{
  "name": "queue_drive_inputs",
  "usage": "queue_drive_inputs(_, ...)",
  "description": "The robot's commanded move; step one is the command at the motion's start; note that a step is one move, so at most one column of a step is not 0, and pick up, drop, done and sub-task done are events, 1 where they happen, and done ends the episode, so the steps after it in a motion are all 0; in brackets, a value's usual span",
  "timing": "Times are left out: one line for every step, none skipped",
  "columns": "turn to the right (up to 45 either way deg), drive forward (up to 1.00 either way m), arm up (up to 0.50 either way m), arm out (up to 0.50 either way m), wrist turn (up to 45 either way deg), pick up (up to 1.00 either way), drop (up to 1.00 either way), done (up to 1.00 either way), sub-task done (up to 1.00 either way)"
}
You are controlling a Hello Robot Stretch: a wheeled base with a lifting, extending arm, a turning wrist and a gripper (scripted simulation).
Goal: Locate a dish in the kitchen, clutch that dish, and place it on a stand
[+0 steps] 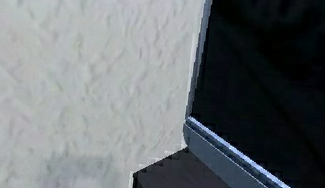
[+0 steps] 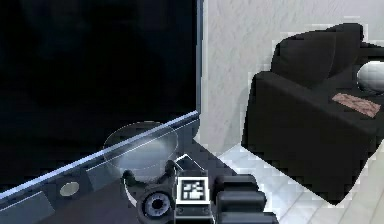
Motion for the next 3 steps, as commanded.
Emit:
queue_drive_inputs(0.0, 0.0, 0.0, 0.0, 0.0, 0.0, 1.0, 0.0, 0.0)
queue_drive_inputs(0.0, 0.0, 0.04, 0.0, 0.0, 0.0, 0.0, 0.0, 0.0)
queue_drive_inputs(0.0, 0.0, 0.0, -0.02, 0.0, 0.0, 0.0, 0.0, 0.0)
